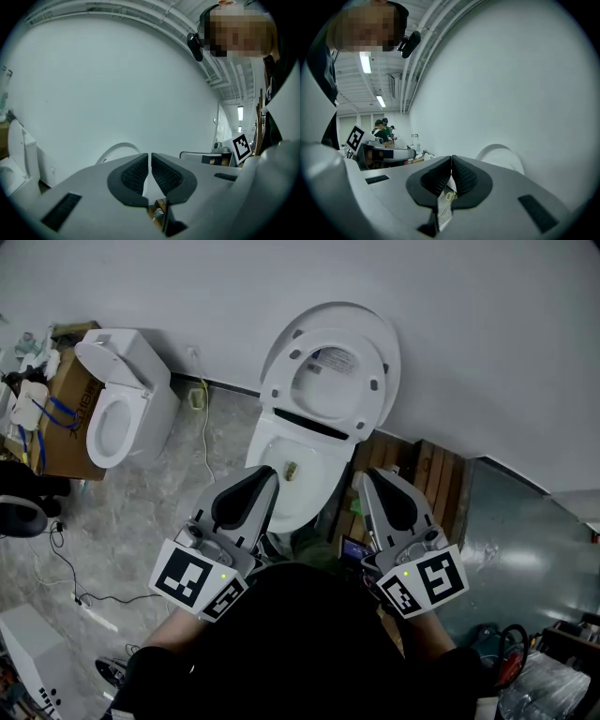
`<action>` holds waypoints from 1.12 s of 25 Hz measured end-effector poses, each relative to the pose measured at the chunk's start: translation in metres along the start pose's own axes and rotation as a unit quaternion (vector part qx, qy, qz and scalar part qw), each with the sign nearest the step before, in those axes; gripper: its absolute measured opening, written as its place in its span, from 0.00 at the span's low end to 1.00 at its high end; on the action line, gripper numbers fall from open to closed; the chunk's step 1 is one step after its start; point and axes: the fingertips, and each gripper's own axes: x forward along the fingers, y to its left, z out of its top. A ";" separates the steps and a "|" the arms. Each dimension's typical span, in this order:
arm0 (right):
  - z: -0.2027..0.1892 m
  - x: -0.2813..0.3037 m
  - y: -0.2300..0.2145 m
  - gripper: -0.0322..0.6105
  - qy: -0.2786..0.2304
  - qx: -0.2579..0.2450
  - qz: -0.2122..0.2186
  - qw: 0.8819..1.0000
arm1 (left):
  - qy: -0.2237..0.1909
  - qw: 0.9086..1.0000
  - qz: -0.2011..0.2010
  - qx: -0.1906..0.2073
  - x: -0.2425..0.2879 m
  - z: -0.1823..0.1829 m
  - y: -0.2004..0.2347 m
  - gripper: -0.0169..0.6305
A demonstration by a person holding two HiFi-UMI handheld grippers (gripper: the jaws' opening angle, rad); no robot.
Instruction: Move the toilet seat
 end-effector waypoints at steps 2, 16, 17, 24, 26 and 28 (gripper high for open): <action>-0.002 -0.001 0.000 0.10 0.002 -0.001 0.000 1.000 | 0.002 1.000 -0.001 0.001 0.001 -0.001 0.000 0.08; 0.003 -0.006 -0.015 0.10 -0.003 -0.005 -0.010 1.000 | 0.009 1.000 -0.002 -0.004 0.010 -0.005 -0.001 0.08; 0.003 -0.006 -0.016 0.10 -0.003 -0.006 -0.011 1.000 | 0.009 1.000 -0.002 -0.004 0.011 -0.005 -0.001 0.08; 0.006 -0.005 -0.021 0.10 -0.003 -0.004 -0.013 1.000 | 0.012 1.000 -0.002 -0.006 0.017 -0.004 0.000 0.08; 0.007 -0.006 -0.024 0.10 -0.003 -0.002 -0.016 1.000 | 0.014 1.000 -0.001 -0.006 0.018 -0.005 0.001 0.08; 0.008 -0.007 -0.027 0.10 -0.004 0.000 -0.019 1.000 | 0.014 1.000 0.000 -0.007 0.018 -0.005 0.001 0.08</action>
